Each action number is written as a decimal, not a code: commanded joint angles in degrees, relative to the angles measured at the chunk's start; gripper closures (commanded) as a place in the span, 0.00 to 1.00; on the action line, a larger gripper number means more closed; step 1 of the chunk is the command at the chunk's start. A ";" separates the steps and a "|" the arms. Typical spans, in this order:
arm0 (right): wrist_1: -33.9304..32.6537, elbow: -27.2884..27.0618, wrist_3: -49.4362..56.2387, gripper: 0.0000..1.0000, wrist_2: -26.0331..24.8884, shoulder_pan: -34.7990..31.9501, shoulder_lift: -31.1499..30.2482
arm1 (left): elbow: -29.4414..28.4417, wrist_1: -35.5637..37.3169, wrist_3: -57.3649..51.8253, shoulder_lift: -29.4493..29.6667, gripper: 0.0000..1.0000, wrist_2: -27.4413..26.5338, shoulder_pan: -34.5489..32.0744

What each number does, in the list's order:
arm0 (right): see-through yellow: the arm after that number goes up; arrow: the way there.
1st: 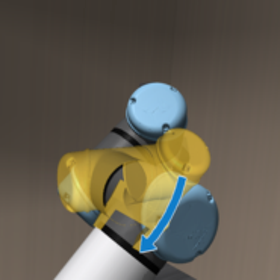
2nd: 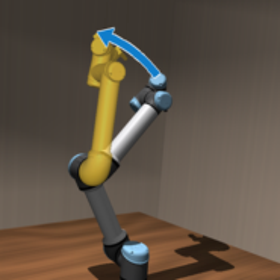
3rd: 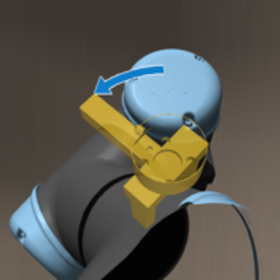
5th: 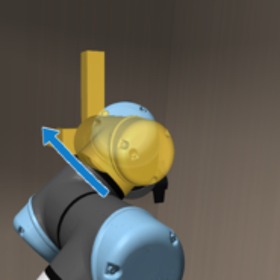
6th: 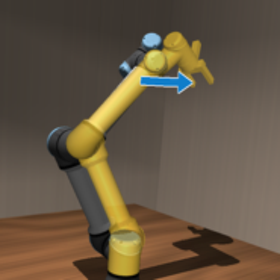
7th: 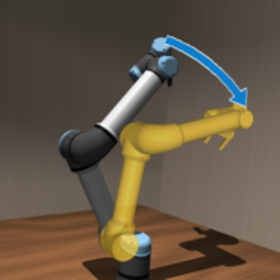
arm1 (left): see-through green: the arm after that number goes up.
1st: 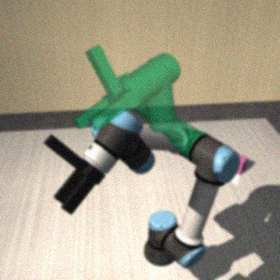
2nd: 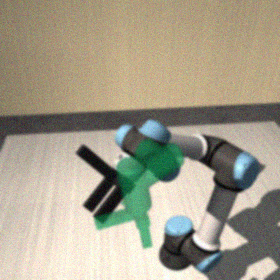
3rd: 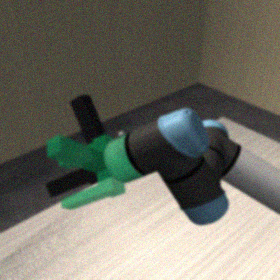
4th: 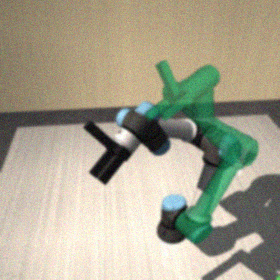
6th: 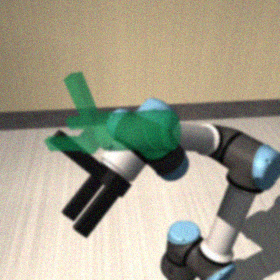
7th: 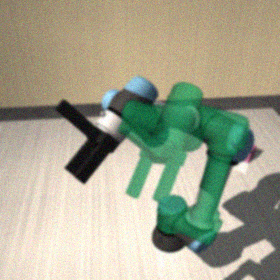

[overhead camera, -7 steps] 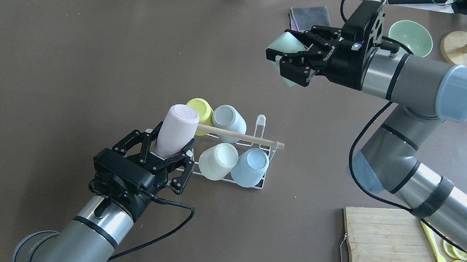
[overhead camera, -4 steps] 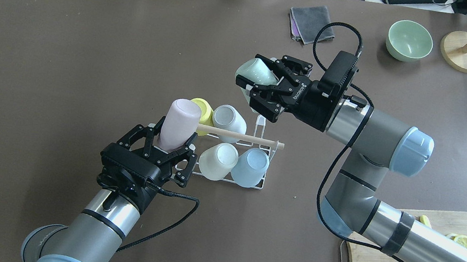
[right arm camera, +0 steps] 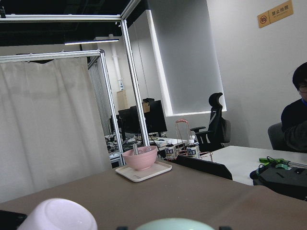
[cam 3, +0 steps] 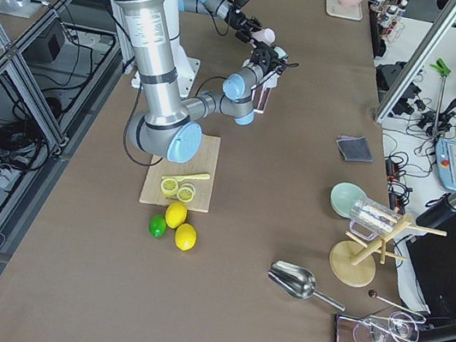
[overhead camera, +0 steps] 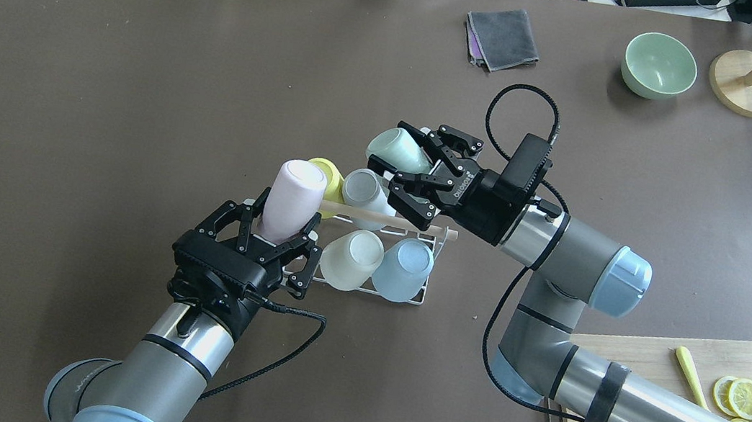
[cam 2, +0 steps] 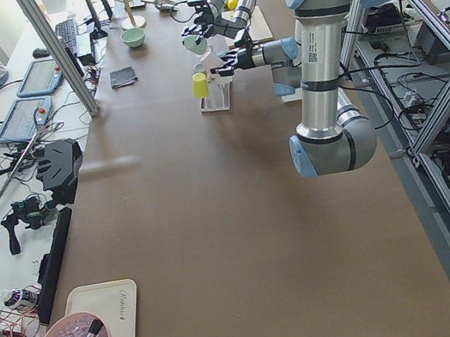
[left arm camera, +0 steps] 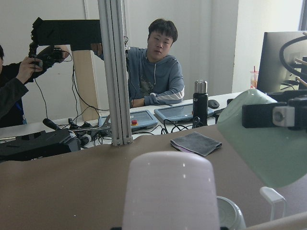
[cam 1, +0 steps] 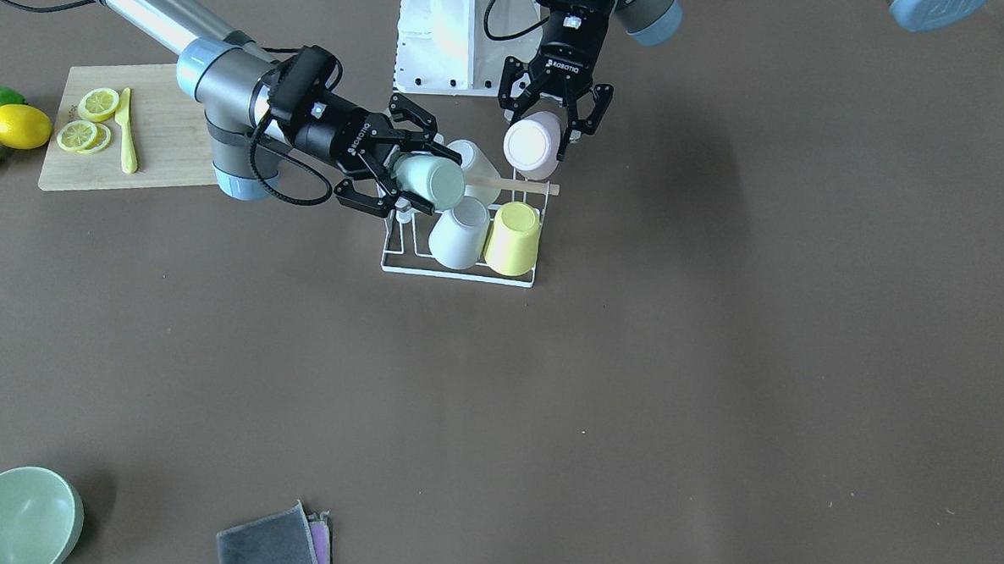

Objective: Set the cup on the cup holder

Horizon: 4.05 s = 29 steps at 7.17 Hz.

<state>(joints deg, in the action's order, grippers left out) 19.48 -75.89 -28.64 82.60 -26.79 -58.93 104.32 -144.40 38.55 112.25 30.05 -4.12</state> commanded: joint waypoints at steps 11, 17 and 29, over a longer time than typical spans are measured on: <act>5.48 3.30 1.04 1.00 0.37 0.95 -2.24 | -1.16 0.09 1.71 1.22 0.02 -0.08 -0.18; 7.41 2.68 0.52 0.01 -0.24 1.65 -2.42 | 11.17 7.43 4.91 -10.37 0.02 46.50 -33.51; -50.42 -21.72 -3.78 0.00 -0.42 -10.73 -7.42 | -11.06 57.13 -24.40 -22.15 0.02 110.09 -83.94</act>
<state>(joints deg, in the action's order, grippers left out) -20.10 -94.08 -31.18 82.16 -36.63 -64.60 93.18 -88.24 14.99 92.33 136.00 -87.92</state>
